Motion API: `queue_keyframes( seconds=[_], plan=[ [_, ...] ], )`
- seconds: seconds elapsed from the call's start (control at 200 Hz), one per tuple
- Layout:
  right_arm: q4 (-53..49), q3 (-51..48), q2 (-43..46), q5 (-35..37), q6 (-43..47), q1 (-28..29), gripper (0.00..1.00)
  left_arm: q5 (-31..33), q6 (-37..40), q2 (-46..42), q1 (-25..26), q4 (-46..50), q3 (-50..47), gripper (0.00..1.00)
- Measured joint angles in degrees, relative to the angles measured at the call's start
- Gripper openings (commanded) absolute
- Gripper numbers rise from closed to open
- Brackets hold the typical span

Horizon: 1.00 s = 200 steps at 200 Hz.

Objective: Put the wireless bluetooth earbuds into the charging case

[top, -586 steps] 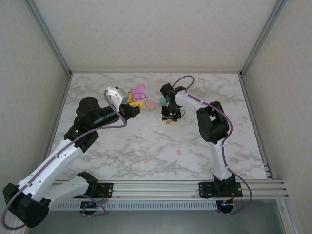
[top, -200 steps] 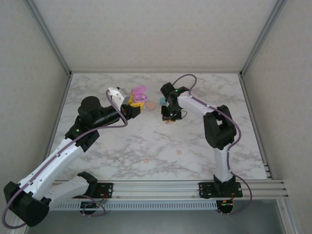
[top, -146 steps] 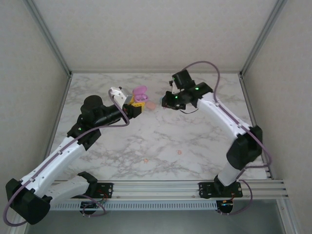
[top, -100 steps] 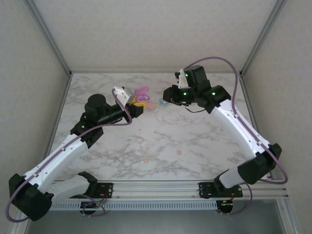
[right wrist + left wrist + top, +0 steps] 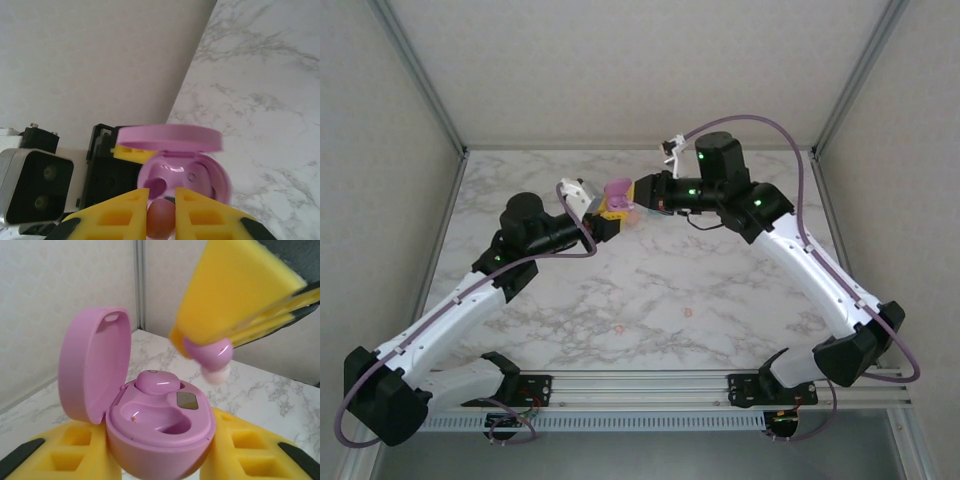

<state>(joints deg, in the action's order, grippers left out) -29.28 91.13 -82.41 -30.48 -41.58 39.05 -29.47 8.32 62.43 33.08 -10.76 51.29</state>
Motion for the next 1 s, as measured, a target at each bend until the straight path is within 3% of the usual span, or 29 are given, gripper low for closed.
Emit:
queue_keyframes(
  seconds=[1.001],
  plan=[
    [2.6, 1.2, -3.6, 1.3, -0.1, 3.0, 0.19, 0.0, -0.1, 0.2, 0.2, -0.5, -0.8, 0.21]
  ],
)
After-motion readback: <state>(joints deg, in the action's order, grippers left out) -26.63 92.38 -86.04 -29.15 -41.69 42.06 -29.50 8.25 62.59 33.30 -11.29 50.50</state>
